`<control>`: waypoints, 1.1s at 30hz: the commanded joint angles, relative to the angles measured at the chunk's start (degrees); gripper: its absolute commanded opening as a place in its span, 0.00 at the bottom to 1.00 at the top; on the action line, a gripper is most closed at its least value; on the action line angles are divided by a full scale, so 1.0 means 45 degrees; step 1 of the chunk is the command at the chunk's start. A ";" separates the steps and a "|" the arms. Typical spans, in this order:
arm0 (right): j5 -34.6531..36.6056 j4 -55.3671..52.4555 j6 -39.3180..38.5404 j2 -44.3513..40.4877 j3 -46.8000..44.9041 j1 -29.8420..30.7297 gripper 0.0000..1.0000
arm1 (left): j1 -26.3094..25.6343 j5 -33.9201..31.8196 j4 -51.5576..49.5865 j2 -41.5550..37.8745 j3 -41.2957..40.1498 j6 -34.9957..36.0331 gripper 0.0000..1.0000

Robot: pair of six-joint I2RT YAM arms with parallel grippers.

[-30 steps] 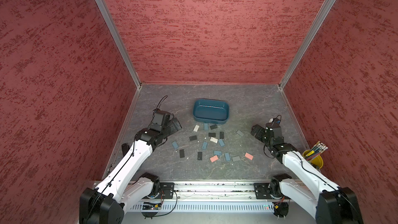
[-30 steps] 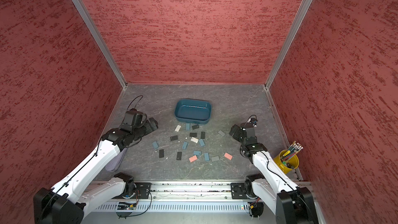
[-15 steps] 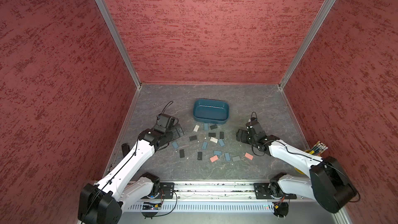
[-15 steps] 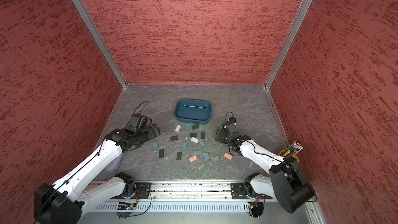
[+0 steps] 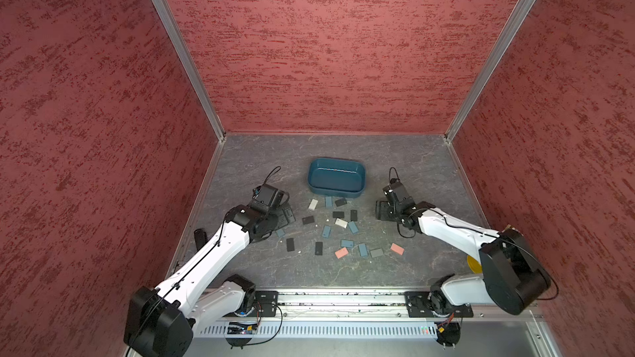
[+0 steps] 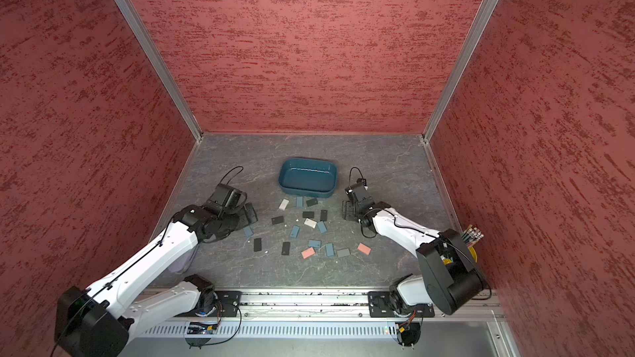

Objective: Put the eraser in the storage box
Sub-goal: Pick up the eraser from the center of the board.

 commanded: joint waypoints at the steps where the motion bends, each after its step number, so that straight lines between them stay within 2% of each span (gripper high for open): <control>1: 0.0176 -0.0262 -0.0296 0.0299 0.0255 0.0100 0.73 | -0.0091 -0.0278 -0.0316 -0.0054 0.0135 -0.0223 1.00; 20: 0.1262 0.0219 -0.0530 0.1418 0.0475 0.0158 0.65 | -0.0257 -0.0328 -0.0220 0.0327 0.0227 -0.0353 1.00; 33: 0.0712 0.0512 -0.0881 0.2408 0.0900 0.0196 0.63 | -0.0325 -0.0338 -0.0265 0.0384 0.0198 -0.0342 1.00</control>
